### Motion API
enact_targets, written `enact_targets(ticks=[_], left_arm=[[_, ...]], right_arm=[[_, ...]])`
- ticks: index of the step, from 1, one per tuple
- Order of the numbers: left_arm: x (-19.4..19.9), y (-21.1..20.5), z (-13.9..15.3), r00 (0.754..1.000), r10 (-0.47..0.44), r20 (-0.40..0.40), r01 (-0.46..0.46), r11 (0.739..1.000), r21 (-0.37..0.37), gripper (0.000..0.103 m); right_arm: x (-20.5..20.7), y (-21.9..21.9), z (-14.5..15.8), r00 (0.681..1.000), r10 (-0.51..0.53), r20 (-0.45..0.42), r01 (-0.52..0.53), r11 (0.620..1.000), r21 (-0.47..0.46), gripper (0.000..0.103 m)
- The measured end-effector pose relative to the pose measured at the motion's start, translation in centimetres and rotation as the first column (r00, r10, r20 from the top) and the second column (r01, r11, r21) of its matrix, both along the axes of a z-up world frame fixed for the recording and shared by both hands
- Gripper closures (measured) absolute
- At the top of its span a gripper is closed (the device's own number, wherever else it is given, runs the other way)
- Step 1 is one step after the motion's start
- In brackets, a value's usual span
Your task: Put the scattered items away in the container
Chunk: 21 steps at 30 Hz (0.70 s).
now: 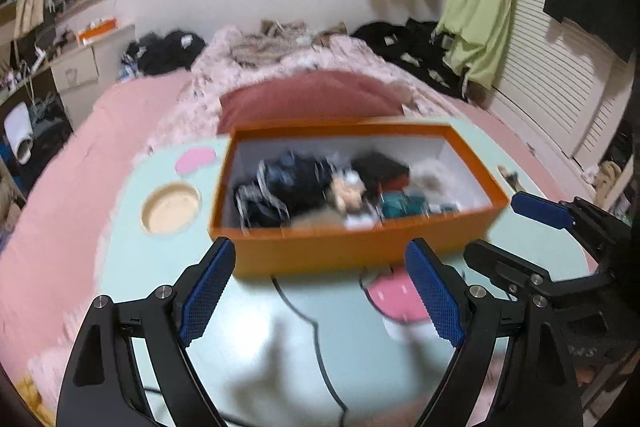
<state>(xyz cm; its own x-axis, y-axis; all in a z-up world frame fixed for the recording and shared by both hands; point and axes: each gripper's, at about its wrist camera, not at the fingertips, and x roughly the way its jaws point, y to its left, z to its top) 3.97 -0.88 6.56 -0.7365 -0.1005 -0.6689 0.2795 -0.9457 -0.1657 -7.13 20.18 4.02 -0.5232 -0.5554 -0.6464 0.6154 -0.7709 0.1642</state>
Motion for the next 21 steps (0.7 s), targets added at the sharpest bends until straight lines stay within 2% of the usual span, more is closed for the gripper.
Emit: enact_targets(ticks=[5, 7, 8, 10, 21], left_arm=[[-0.6, 0.5, -3.6, 0.995, 0.008, 0.102, -0.009, 1.0, 0.007, 0.016], [-2.2, 0.1, -6.3, 0.976, 0.021, 0.216, -0.028, 0.999, 0.028, 0.016], [-2.6, 0.0, -6.6, 0.975, 0.029, 0.22, -0.035, 0.999, 0.023, 0.0], [-3.0, -0.4, -7.1, 0.973, 0.041, 0.229, -0.048, 0.998, 0.026, 0.0], [-3.1, -0.3, -7.9, 0.977, 0.04, 0.21, -0.046, 0.999, 0.025, 0.0]], right_arm=[[-1.0, -0.3, -2.9, 0.992, -0.04, 0.122, 0.03, 0.996, 0.082, 0.017], [-1.7, -0.6, -4.6, 0.98, -0.056, 0.192, 0.033, 0.992, 0.123, 0.012], [-1.7, -0.9, -5.1, 0.983, -0.067, 0.169, 0.041, 0.987, 0.152, 0.007], [-1.5, -1.5, -5.8, 0.989, -0.076, 0.128, 0.046, 0.973, 0.224, 0.0], [-1.3, -1.4, -5.8, 0.99, -0.065, 0.126, 0.037, 0.976, 0.215, 0.0]])
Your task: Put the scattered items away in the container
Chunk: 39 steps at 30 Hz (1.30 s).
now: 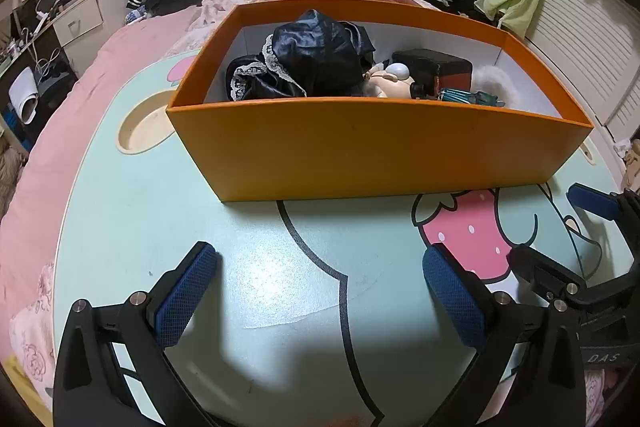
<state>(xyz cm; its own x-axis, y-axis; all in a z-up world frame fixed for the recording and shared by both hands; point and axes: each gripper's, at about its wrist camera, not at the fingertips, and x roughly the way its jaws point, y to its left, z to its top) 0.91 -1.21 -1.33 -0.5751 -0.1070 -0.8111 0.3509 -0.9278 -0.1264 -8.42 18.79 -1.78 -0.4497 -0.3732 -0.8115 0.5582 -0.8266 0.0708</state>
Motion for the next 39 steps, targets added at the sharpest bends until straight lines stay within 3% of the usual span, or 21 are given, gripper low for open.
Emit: enact_targets(ticks=[24, 39], left_arm=[[0.6, -0.5, 0.8, 1.0, 0.0, -0.003, 0.0, 1.0, -0.001, 0.0], [-0.7, -1.2, 1.2, 1.0, -0.02, -0.004, 0.02, 1.0, -0.004, 0.0]], right_arm=[[-0.1, -0.1, 0.1, 1.0, -0.001, -0.004, 0.001, 1.0, -0.003, 0.0], [-0.9, -0.3, 0.3, 0.998, -0.015, -0.054, 0.013, 0.999, -0.033, 0.0]])
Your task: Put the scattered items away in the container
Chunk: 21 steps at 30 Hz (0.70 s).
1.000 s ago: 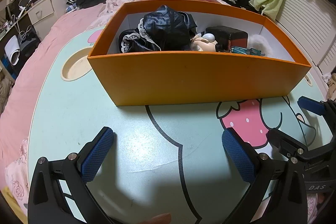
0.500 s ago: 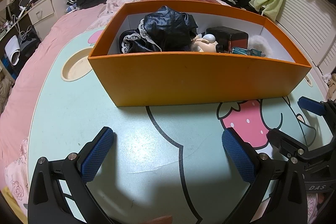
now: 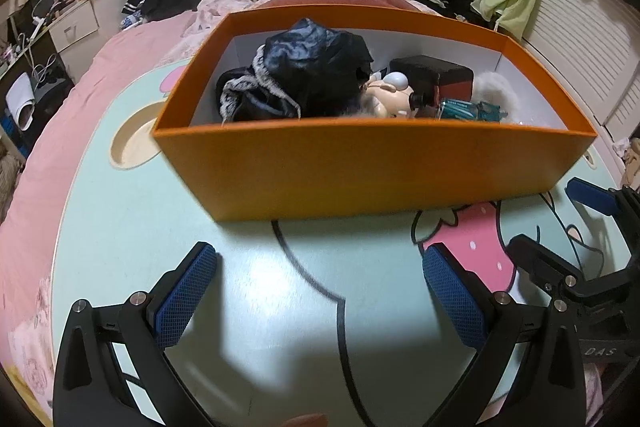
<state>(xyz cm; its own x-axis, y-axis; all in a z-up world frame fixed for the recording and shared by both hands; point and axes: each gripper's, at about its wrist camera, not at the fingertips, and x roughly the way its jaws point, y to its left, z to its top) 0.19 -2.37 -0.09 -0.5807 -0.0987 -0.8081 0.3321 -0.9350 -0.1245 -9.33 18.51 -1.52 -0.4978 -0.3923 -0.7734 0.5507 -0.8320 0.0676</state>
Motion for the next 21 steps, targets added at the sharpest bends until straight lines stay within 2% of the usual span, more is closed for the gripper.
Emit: enact_targets(ticks=[3, 21], left_arm=[[-0.74, -0.04, 0.1, 1.0, -0.003, 0.008, 0.003, 1.0, 0.003, 0.0], [-0.26, 0.09, -0.16, 1.0, 0.001, -0.004, -0.001, 1.0, 0.004, 0.0]], right_arm=[[-0.28, -0.07, -0.08, 0.998, 0.058, -0.019, -0.058, 0.998, -0.022, 0.0], [-0.04, -0.39, 0.18, 0.998, 0.061, -0.015, -0.061, 0.998, -0.013, 0.0]])
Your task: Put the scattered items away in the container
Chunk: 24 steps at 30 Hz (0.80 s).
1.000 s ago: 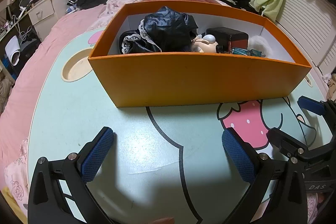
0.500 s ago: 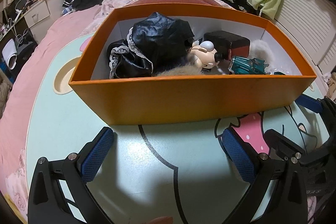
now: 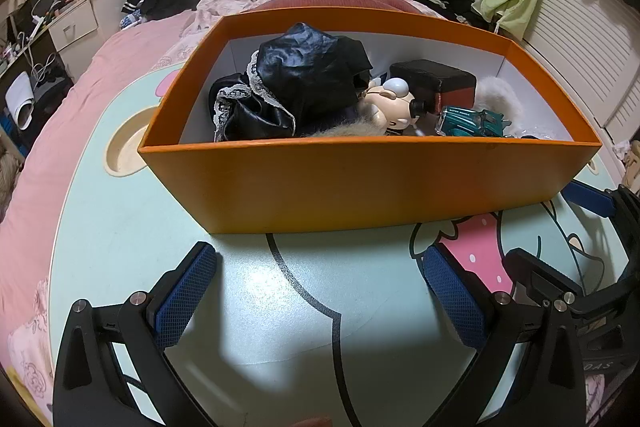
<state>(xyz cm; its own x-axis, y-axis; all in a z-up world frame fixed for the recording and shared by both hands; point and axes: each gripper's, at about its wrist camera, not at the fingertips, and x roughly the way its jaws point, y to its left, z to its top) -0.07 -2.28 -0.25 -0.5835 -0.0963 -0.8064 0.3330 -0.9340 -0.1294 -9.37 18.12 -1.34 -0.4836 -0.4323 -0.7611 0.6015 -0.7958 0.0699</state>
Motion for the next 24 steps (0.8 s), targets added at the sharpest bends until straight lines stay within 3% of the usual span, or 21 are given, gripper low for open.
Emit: enact_targets(ticks=[24], left_arm=[[0.32, -0.38, -0.08, 1.0, 0.002, -0.001, -0.002, 1.0, 0.002, 0.0]], right_arm=[[-0.01, -0.03, -0.01, 1.0, 0.0, 0.0, 0.0, 1.0, 0.0, 0.0]])
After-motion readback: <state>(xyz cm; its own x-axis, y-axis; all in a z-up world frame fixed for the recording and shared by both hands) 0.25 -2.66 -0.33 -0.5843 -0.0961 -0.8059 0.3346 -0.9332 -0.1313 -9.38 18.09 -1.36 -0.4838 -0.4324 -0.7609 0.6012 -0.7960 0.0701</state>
